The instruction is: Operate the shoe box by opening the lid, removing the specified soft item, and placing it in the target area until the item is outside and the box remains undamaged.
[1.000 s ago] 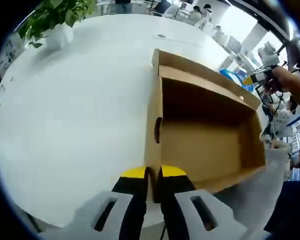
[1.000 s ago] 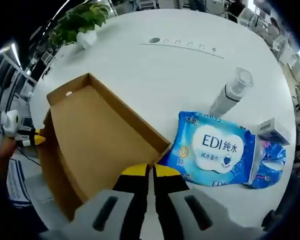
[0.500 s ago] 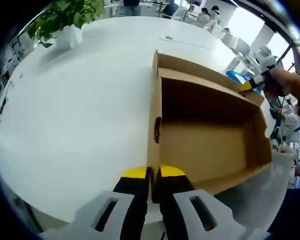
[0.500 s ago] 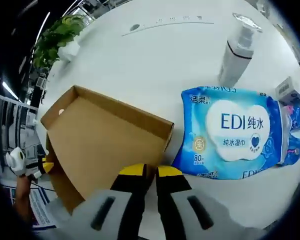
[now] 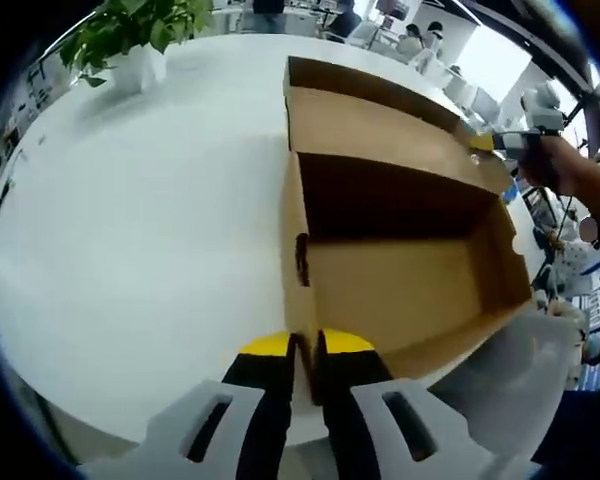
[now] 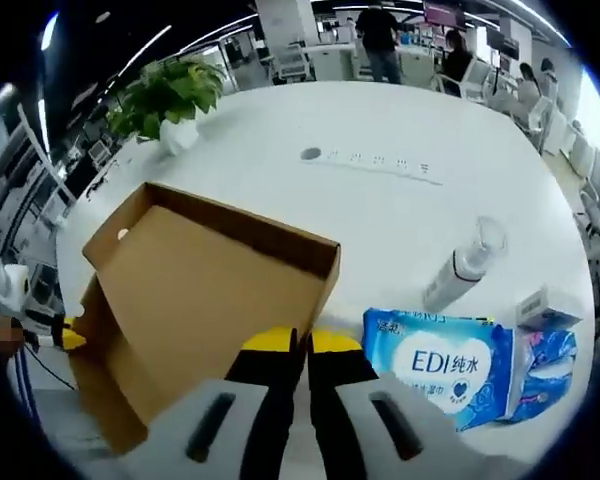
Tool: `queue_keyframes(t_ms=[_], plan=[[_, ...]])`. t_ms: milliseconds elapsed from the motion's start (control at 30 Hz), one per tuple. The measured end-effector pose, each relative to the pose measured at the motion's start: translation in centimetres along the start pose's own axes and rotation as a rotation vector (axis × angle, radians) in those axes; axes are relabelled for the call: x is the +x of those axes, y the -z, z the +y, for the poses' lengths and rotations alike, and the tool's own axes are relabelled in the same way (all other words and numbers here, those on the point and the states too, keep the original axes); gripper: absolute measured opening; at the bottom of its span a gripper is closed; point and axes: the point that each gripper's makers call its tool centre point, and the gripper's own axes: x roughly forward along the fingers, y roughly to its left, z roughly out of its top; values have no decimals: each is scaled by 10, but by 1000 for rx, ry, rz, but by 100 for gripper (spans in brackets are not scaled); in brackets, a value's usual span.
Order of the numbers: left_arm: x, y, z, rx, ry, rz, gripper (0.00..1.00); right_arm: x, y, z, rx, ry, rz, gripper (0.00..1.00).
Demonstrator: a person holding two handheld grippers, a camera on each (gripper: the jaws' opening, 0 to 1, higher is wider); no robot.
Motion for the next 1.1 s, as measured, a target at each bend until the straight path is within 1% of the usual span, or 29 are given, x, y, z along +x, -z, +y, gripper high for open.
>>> queue_keyframes(t_ms=[33,67,100,167,233,267,333,367,433,467,500,667,967,1100], plan=[[-1,0,0,-3,1,-1,7,-3,-6,0,-28,5,-42,1],[-1,0,-1,-7,4,-5,7,-5,-6,0,-42,14,-47,1],[-2,1,-2,-14,8,-9,7,-8,-13,4,-55,7,-98,1],[-2,1,-3,-15,6,-14,8,-11,-22,7,-71,0,-160,1],[-1,1,-5,-29,17,-21,9,-17,-30,9,-80,6,-223,0],[-1,1,-6,-31,19,-24,9,-21,-36,12,-97,0,-272,0],[-1,1,-7,-28,16,-31,9,-26,-39,16,-127,2,-309,0],[-1,0,-7,-37,18,-33,10,-29,-41,17,-115,-3,-326,0],[0,-1,-7,-34,15,-38,10,-33,-43,20,-121,-7,-357,0],[0,-1,-8,-45,19,-42,10,-36,-49,23,-119,-25,-397,0],[0,-1,-9,-61,22,-47,10,-38,-49,24,-119,-27,-401,0],[1,-1,-10,-58,11,-54,11,-47,-53,31,-137,-44,-432,0],[5,-1,-8,-49,6,-54,12,-61,-48,37,-162,-45,-434,0],[7,-1,-8,-46,6,-54,12,-63,-47,39,-175,-45,-431,0]])
